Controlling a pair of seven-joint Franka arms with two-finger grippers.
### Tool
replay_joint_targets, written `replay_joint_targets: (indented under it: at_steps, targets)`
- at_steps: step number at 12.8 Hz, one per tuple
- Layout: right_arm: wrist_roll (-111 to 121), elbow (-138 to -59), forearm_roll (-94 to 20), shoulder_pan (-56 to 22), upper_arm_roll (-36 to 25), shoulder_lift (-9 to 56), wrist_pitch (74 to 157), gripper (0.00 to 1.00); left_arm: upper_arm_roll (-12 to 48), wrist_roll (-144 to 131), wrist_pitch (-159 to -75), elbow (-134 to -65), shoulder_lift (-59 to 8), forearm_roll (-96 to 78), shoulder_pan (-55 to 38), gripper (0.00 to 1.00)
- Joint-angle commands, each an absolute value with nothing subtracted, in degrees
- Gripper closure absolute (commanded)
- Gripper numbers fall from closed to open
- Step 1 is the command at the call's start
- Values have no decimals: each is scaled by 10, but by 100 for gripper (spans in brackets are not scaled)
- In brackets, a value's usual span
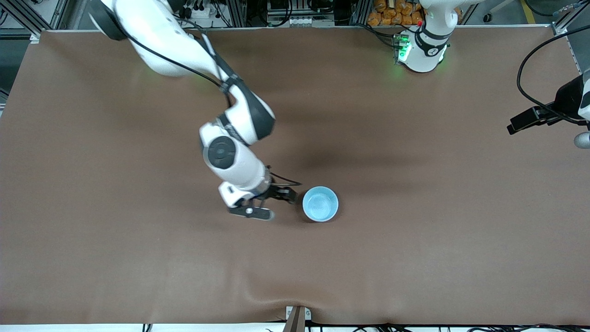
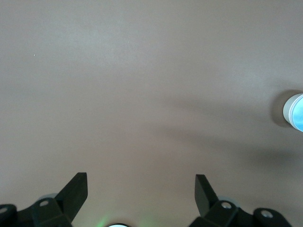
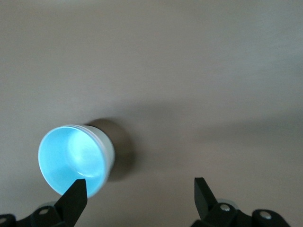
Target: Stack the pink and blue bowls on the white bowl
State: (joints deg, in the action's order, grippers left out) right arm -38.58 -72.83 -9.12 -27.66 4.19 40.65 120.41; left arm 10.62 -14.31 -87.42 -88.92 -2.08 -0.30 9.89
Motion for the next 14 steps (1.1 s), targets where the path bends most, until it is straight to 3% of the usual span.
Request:
replay_joint_targets:
  at_steps: [1,4,9,14]
  targets:
    - [-336,-814,-85,-199,52,289,1126,0,116,-129,-870,-884,-8,-11,101,0]
    - [-202,-851,-85,-101,52,187,1014,0,117,-130,-870,-882,-9,-8,100,0]
    - [-59,-881,-33,20,50,36,916,0,149,-114,-863,-883,-9,-4,99,0]
    - [14,-885,-2,4,-35,-8,875,0,145,-112,-863,-867,-14,-4,105,0]
